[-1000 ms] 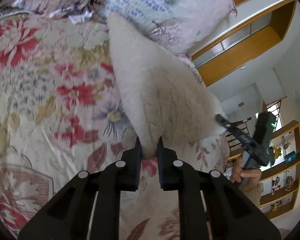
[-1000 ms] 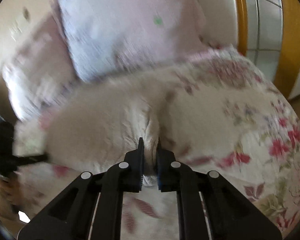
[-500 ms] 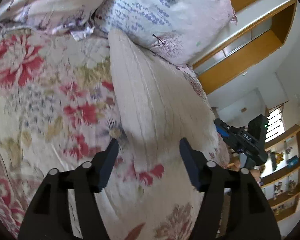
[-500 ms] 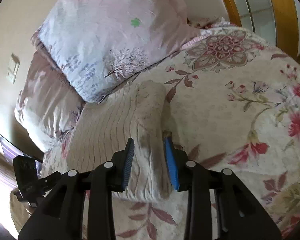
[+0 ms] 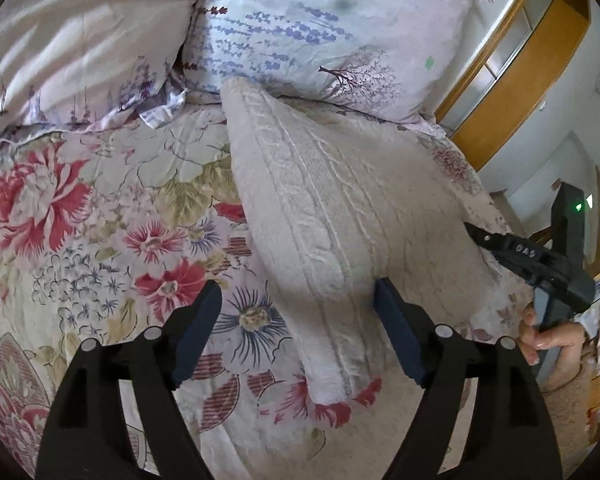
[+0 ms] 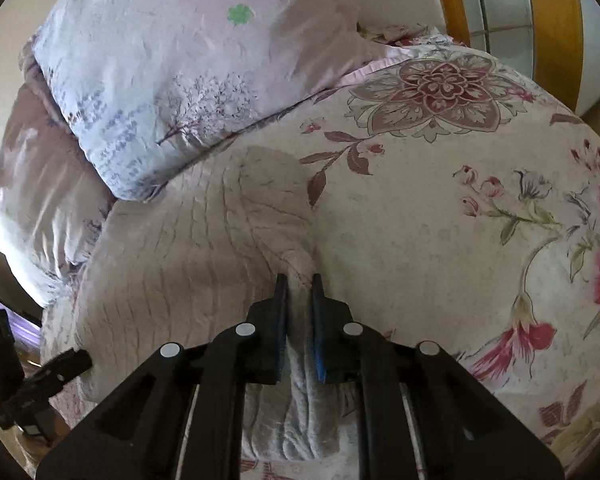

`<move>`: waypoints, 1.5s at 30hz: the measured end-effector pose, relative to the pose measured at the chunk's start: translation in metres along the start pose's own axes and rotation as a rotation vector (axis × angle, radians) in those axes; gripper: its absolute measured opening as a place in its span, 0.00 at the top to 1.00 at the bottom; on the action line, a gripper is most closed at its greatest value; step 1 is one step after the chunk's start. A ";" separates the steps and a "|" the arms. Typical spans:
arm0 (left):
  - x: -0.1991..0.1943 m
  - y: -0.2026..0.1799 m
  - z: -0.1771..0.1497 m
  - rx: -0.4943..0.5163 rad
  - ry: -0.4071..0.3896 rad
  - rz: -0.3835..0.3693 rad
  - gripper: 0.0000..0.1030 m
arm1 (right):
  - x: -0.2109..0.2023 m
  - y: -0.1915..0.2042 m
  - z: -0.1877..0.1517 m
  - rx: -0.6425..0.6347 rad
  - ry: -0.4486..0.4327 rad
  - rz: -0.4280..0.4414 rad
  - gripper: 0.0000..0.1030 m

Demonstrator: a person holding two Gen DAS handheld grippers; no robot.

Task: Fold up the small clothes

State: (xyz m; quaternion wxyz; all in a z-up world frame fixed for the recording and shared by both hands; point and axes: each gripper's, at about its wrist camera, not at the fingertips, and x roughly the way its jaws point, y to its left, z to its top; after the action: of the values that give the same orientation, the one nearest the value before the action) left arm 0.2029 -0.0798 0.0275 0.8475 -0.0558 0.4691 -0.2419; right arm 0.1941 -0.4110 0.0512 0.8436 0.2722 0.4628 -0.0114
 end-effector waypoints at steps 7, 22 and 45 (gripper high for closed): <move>0.001 0.003 -0.002 0.000 -0.001 -0.002 0.22 | -0.014 -0.022 0.009 0.168 0.005 0.165 0.56; 0.005 0.013 -0.002 -0.061 0.008 -0.083 0.21 | 0.011 0.013 0.049 0.095 -0.100 0.235 0.91; 0.010 0.054 0.021 -0.323 0.003 -0.280 0.21 | 0.023 0.045 0.012 -0.218 0.020 0.028 0.51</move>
State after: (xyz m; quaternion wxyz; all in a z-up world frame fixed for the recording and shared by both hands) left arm 0.2437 -0.0400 0.0139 0.7850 -0.2554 0.4906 -0.2790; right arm 0.2283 -0.3729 0.0582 0.8636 0.1852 0.4659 0.0537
